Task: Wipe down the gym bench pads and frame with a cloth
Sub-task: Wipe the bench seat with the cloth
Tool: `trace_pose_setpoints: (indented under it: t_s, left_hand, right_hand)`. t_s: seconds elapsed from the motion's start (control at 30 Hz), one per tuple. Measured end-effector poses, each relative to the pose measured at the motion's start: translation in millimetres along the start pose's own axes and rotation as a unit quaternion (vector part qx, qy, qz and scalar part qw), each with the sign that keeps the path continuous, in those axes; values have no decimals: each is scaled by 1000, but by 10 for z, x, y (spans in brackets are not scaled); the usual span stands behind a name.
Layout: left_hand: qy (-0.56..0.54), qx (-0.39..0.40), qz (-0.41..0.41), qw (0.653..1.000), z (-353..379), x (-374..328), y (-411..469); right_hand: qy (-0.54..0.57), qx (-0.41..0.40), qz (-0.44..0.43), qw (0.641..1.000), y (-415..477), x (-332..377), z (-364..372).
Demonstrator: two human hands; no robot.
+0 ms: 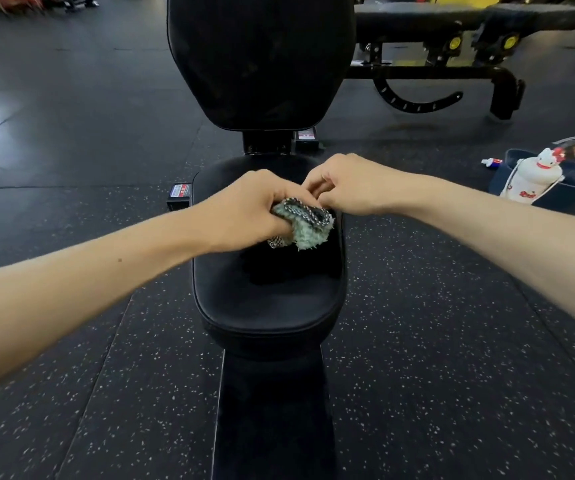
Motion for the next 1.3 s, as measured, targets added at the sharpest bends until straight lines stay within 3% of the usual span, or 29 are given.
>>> trace_pose_setpoints:
  t_s: [0.17,0.37,0.57,0.77,0.9,0.93,1.0,1.1,1.17,1.3]
  left_hand:
    - [23,27,12,999,231,-13,-109]
    - [-30,154,-53,986,147,-132,-250]
    - [85,-89,-54,991,-275,97,-243]
    - [81,-59,-46,994,-125,123,-355]
    - [-6,37,-61,997,-82,11,-470]
    - [-21,34,-62,997,-105,5,-484]
    - [-16,-49,-52,997,-252,62,-478]
    - [95,-174,-66,978,-490,253,-520]
    - [144,-179,-85,970,-492,335,-583]
    - [121,-141,-49,981,-312,233,-692]
  right_hand:
    - [-21,-24,14,999,1,60,-15]
    - [-24,-13,12,1000,7,51,19]
    - [-62,-22,5,998,42,60,9]
    - [-109,-54,13,993,111,181,21]
    - [-149,-64,7,987,139,238,72]
    - [-152,-64,6,986,149,241,81]
    - [-117,-62,8,991,167,235,96]
    - [-28,-42,-12,999,195,273,128]
    - [-13,-37,-36,999,230,321,140]
    - [12,-28,-63,998,277,403,171]
Point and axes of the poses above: each hand's wrist, its own y-axis towards the middle knuckle, its own z-axis out of the palm, x = y × z, the point moved 4 cm from there along y, towards the middle knuckle, and after that the axes turned 14 degrees about -y, right-handed, at the moved point
